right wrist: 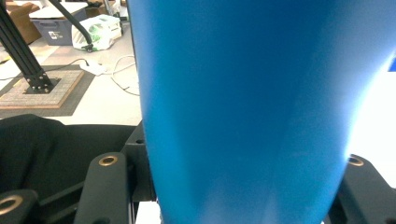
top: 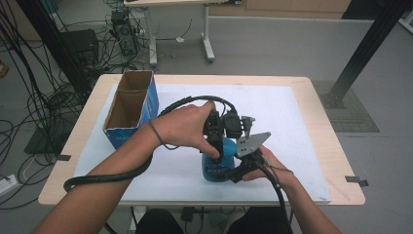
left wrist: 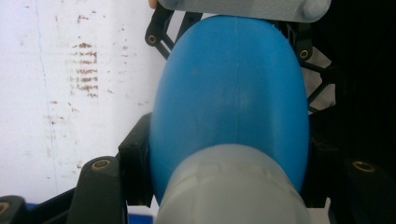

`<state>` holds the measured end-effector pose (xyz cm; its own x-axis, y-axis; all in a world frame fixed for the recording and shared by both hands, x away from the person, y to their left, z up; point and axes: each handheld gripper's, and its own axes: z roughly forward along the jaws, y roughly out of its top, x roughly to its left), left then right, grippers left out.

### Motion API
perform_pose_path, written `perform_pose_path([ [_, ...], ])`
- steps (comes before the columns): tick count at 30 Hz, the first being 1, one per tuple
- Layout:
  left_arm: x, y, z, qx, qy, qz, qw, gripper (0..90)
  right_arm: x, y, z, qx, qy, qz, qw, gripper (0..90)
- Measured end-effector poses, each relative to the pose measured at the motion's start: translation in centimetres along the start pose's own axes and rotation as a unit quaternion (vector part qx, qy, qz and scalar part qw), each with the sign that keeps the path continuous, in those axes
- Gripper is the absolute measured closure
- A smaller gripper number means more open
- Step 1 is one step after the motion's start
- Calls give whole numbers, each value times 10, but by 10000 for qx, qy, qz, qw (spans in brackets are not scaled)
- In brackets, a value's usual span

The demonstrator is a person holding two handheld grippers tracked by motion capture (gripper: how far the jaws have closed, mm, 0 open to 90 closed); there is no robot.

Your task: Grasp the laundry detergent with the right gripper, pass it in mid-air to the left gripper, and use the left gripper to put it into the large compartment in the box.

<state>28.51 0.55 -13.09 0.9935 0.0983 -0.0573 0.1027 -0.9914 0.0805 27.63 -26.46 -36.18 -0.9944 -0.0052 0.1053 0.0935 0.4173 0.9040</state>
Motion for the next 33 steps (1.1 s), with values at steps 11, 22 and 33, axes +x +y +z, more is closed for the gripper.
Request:
perform_pose_path([
  [11, -1, 0, 0, 13, 10, -16, 10000, 376, 0, 1, 0, 8, 5, 1, 10000, 410],
  [22, -3, 2, -3, 14, 52, 0, 10000, 377, 2, -3, 0, -86, -47, -50, 9999, 404],
  [33, -2, 1, -5, 23, 56, -69, 10000, 378, 3, -4, 0, -155, -101, -43, 9998, 395],
])
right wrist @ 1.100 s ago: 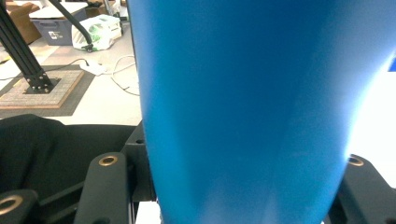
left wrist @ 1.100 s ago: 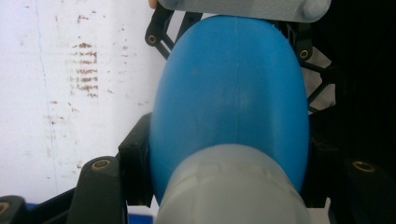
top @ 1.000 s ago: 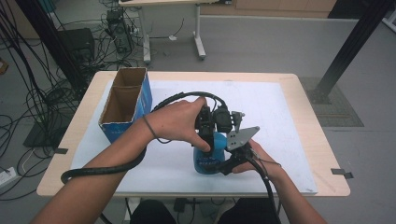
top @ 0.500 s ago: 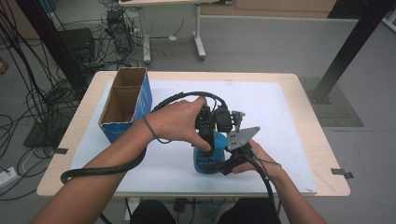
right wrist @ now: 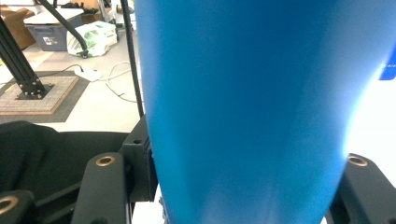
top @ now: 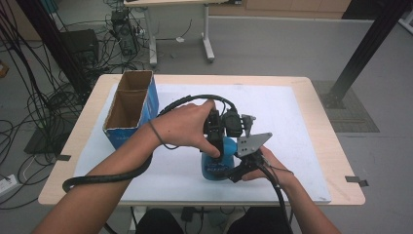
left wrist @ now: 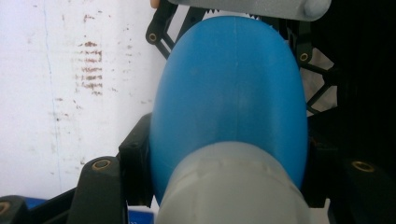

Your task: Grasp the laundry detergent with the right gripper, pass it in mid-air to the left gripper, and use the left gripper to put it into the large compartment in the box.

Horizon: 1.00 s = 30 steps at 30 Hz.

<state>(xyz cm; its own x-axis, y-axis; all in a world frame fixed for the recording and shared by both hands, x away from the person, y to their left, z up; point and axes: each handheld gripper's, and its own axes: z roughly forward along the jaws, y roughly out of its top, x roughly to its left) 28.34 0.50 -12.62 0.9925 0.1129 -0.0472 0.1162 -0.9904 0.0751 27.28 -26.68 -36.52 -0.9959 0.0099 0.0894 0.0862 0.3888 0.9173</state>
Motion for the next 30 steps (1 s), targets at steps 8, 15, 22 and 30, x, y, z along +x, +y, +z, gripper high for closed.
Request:
perform_pose_path([
  [8, 0, 2, -1, 20, -8, 26, 10000, 378, 1, -1, 1, -50, -27, 26, 10000, 363],
  [15, 0, 3, -2, 10, -34, 25, 10000, 378, 2, -5, -1, -83, -102, 216, 9997, 243],
  [22, 0, 7, 0, 122, -30, 8, 9999, 378, 2, -11, -5, -190, -119, 473, 9986, 105],
  [30, 2, 9, 2, 146, -58, -16, 9999, 378, 4, -14, -8, -241, -176, 545, 9981, 74],
])
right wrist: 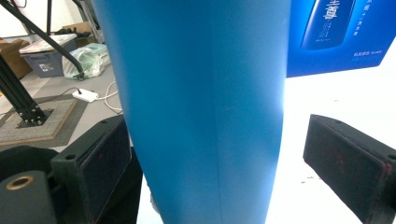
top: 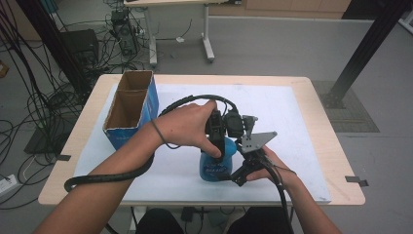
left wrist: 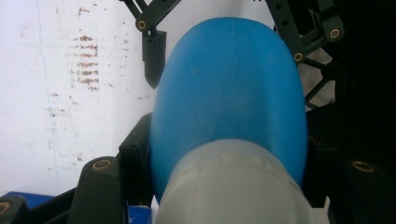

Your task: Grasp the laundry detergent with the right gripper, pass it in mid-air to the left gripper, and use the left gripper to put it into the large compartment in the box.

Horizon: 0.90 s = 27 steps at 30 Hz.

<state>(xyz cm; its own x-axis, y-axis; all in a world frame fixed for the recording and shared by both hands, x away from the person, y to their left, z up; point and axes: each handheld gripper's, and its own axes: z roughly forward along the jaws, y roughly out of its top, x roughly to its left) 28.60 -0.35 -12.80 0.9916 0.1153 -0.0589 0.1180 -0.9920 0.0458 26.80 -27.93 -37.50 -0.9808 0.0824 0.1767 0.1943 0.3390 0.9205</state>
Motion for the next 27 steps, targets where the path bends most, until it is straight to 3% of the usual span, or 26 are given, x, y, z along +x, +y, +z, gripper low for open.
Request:
perform_pose_path([
  [15, 0, 2, -1, -5, -10, 10, 10000, 378, 5, -2, -19, 75, -182, 9, 9998, 58],
  [21, 0, 3, 1, 9, -24, 38, 10000, 378, 9, -5, -34, 121, -313, 44, 9994, 56],
  [27, 1, 2, 0, 23, -22, 29, 10000, 378, 14, -17, -63, 66, -572, 121, 9983, 48],
])
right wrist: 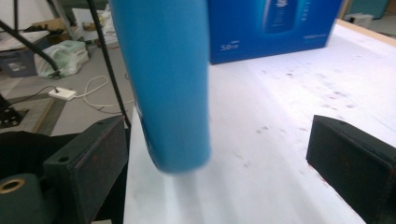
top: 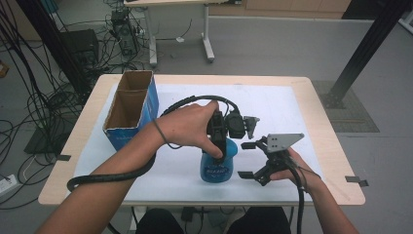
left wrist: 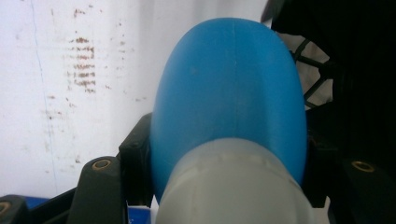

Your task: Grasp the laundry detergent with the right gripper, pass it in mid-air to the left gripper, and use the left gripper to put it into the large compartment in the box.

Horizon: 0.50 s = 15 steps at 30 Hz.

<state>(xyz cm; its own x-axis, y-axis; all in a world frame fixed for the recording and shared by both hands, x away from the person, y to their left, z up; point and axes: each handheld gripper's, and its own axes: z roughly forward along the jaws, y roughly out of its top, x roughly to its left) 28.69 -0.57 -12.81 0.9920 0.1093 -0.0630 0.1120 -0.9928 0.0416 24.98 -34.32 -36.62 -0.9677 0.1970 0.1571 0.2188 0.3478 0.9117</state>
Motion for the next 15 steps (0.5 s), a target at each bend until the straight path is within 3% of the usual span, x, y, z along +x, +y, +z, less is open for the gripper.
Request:
perform_pose_path([
  [5, 0, -3, -2, -6, 26, -37, 10000, 378, 3, -10, -27, -55, -274, 92, 9996, 47],
  [15, -1, -4, -3, 3, 27, -69, 10000, 378, 9, -19, -63, -77, -707, 210, 9972, 47],
])
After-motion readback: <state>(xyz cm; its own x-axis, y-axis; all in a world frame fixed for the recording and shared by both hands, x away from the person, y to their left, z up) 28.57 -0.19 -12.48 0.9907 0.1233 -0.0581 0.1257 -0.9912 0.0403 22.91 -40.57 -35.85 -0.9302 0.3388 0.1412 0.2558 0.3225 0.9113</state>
